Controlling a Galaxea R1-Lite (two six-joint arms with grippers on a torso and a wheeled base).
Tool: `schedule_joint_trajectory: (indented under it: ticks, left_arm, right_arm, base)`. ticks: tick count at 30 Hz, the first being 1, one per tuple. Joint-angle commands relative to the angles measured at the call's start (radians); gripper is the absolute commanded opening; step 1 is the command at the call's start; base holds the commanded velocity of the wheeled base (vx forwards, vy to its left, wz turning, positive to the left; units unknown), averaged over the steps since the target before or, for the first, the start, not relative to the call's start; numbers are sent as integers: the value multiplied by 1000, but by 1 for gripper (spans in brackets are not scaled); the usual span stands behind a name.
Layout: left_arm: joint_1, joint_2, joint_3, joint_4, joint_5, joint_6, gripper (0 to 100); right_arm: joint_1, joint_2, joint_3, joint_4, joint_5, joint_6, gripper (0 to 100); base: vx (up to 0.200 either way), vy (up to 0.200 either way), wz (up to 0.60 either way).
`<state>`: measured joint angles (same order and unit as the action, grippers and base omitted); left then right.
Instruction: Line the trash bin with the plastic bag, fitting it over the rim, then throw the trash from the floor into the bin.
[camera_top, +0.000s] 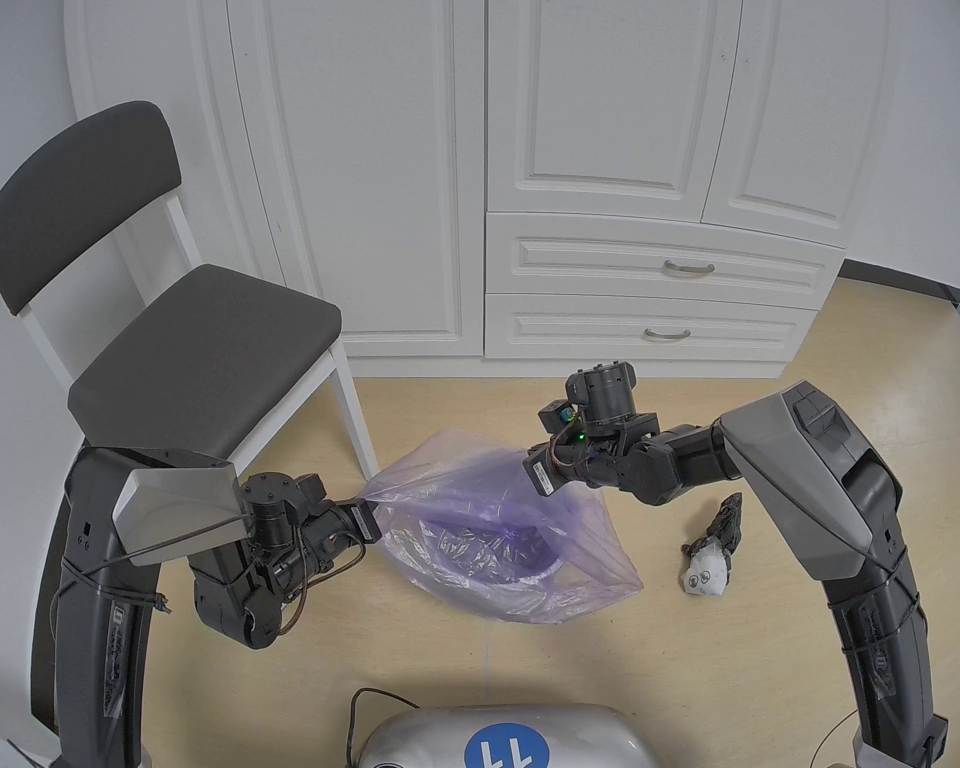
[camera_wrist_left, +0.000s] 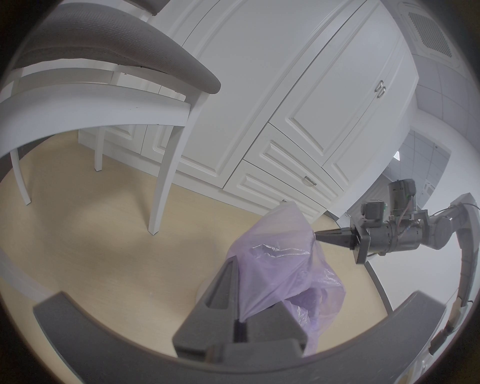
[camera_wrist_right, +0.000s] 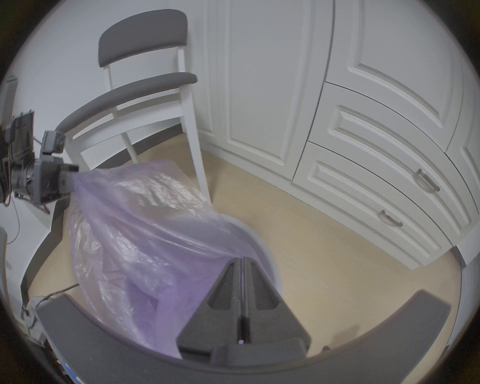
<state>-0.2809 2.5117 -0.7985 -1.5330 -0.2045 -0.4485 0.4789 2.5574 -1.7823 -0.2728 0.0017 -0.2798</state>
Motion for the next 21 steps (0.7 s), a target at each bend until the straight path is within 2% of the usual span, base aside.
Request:
schedule_joint_trajectory:
  ticks: [1,10,16,17,21]
  left_arm:
    - [-4,13,-24,-1,0,1,0]
    - [-12,36,-125,19,23,-6,0]
    - [-21,59,-157,45,25,-12,0]
    - [-21,55,-154,39,23,-12,0]
    - [-26,49,-146,36,25,-12,0]
  right_arm:
    - [-6,70,-114,-3,-5,42,0]
    - [-13,102,-204,-5,-11,90,0]
    - [-10,-42,-23,1,-12,93,0]
    - [3,-138,141,3,0,77,0]
    - [18,-169,262,-9,3,25,0]
  base:
    - [0,0,0]
    - [0,0,0]
    - [0,0,0]
    - [0,0,0]
    - [0,0,0]
